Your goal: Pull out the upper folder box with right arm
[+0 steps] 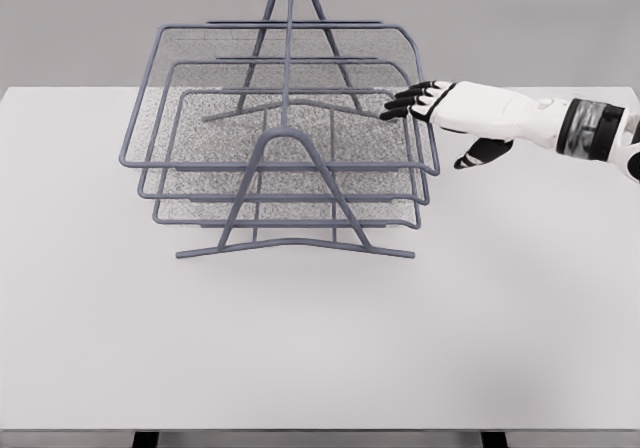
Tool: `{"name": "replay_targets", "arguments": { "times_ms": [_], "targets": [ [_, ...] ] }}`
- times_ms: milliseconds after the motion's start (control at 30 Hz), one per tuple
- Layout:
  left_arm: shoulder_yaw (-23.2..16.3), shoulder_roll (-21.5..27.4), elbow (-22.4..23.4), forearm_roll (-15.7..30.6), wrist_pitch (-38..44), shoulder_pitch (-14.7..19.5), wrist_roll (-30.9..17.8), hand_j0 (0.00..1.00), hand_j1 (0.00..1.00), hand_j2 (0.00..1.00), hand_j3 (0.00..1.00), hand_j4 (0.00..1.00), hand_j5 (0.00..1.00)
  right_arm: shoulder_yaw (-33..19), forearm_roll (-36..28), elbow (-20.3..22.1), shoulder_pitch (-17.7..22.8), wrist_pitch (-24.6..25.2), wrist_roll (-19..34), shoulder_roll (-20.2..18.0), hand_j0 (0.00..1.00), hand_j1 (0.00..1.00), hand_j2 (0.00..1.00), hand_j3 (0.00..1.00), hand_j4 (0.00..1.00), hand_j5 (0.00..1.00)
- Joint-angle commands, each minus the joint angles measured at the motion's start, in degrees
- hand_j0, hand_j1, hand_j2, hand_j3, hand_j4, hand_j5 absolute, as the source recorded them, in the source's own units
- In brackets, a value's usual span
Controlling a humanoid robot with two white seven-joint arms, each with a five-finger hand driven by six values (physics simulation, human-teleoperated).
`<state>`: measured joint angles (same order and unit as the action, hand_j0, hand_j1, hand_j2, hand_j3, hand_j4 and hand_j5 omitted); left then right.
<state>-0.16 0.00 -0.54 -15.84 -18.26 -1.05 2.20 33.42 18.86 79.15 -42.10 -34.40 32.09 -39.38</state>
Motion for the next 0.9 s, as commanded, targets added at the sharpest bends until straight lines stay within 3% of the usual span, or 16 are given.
{"name": "replay_targets", "arguments": {
  "times_ms": [0,467,567,867],
  "targets": [
    [0.0,0.0,0.0,0.0,0.0,0.0,0.0,1.0,1.0,1.0,1.0,1.0,1.0,0.2,2.1,0.0,0.0,-0.6,0.3,-0.1,1.0,1.0,1.0,1.0,1.0,1.0],
    [0.0,0.0,0.0,0.0,0.1,0.0,0.0,1.0,1.0,1.0,1.0,1.0,1.0,-0.5,1.3,1.7,0.3,-0.6,0.0,-5.8,1.0,1.0,1.0,1.0,1.0,1.0],
    [0.0,0.0,0.0,0.0,0.1,0.0,0.0,1.0,1.0,1.0,1.0,1.0,1.0,-0.6,0.4,3.7,0.9,-0.6,-0.1,-9.1,1.0,1.0,1.0,1.0,1.0,1.0],
    [0.0,0.0,0.0,0.0,0.0,0.0,0.0,1.0,1.0,1.0,1.0,1.0,1.0,-0.7,-0.2,4.5,1.0,-0.6,-0.1,-11.7,1.0,1.0,1.0,1.0,1.0,1.0]
  ]
}}
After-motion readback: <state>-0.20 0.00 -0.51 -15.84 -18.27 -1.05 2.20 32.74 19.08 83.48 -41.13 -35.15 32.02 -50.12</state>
